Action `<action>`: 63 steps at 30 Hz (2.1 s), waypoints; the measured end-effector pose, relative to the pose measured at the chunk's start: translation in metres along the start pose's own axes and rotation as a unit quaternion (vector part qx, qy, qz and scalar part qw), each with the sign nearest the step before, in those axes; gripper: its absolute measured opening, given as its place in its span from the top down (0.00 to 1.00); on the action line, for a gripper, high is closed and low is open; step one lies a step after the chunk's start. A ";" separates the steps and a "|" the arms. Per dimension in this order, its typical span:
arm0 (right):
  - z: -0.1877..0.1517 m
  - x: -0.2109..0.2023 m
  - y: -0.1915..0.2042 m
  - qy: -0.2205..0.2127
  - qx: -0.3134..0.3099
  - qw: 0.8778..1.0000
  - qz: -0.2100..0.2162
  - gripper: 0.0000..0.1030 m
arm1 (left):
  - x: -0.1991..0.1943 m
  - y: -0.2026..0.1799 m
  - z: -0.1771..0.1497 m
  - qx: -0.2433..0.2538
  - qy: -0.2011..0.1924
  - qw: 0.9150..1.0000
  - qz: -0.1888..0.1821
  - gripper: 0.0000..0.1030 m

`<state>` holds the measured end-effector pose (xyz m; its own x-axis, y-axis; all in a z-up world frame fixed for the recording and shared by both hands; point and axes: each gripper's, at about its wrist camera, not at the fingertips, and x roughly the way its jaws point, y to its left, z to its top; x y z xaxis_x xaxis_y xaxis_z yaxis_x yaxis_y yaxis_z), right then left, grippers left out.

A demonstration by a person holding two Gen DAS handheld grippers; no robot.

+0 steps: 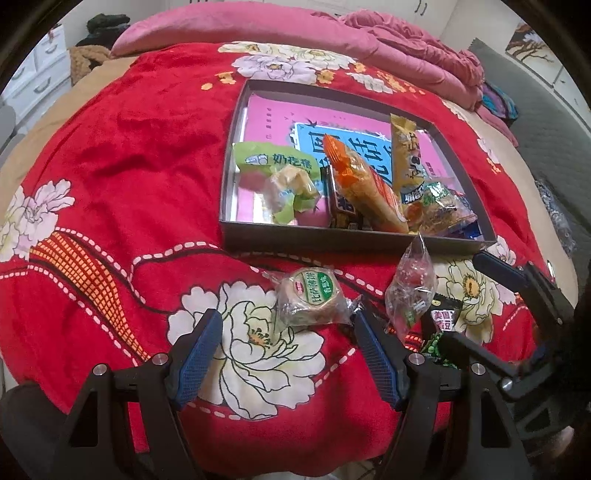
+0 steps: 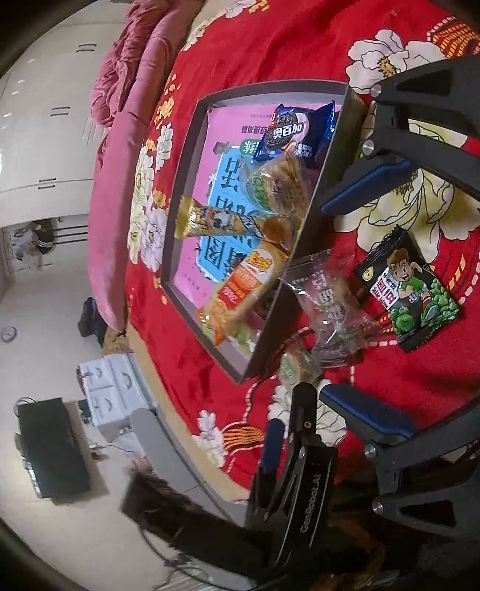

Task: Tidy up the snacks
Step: 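Grasp the clear wrapped bag with the right tool while the left tool approaches the round pastry, then grasp the round green-labelled pastry with the left tool while the right tool lifts the clear bag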

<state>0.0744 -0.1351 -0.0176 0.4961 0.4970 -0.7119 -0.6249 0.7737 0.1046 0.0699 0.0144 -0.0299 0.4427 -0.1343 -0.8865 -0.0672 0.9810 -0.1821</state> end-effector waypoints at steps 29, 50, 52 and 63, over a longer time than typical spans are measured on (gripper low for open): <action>-0.003 0.047 -0.012 0.050 0.008 0.998 -0.035 0.10 | 0.021 -0.002 0.004 -0.013 0.020 1.000 -0.009 0.27; -0.004 0.054 -0.007 0.065 -0.009 0.997 -0.035 0.50 | 0.033 0.012 0.014 -0.082 0.028 0.995 -0.043 0.37; -0.004 0.053 -0.008 0.061 -0.002 0.998 -0.026 0.50 | 0.034 0.014 0.014 -0.085 0.030 0.995 -0.039 0.42; 0.000 0.049 -0.009 0.049 0.008 0.999 -0.001 0.61 | 0.039 0.014 0.015 -0.084 0.033 0.996 -0.028 0.56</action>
<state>0.1040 -0.1181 -0.0534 0.4348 0.4554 -0.7769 -0.6142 0.7809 0.1140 0.0997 0.0246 -0.0608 0.3913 -0.2027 -0.8977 -0.1942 0.9353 -0.2958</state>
